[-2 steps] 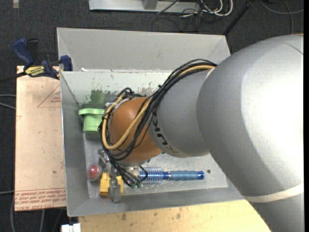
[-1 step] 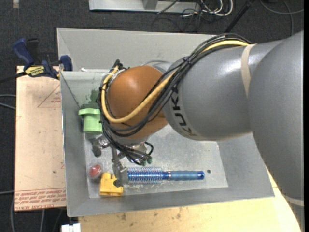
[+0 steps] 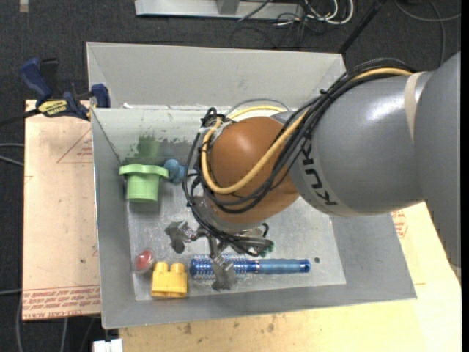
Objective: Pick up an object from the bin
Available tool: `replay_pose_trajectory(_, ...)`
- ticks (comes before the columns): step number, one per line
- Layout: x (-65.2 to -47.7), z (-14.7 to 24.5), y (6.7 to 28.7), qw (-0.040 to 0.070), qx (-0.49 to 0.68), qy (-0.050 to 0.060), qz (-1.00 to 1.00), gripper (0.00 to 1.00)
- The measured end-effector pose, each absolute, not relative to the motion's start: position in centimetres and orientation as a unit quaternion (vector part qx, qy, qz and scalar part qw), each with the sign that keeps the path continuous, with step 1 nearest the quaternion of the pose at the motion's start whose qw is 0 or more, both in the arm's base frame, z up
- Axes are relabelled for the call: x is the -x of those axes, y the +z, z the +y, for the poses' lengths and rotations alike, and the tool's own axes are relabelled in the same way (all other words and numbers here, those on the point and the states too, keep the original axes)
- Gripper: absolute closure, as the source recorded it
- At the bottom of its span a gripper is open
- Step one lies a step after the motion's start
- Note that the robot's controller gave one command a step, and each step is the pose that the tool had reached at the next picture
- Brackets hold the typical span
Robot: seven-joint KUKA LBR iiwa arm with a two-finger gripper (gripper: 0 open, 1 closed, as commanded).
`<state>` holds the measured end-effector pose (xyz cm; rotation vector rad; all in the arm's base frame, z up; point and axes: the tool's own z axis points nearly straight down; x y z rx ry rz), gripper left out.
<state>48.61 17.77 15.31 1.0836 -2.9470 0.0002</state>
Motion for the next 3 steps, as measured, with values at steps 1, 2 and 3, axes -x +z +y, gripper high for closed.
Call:
replay_pose_trajectory(1,-49.5,10.2,11.6,0.002,-0.360,0.000,-0.933,0.00)
replay_pose_trajectory(2,-51.2,7.9,6.7,0.001,-0.358,-0.001,-0.934,0.00)
replay_pose_trajectory(3,-51.2,8.0,6.9,0.000,-0.359,-0.001,-0.933,1.00)
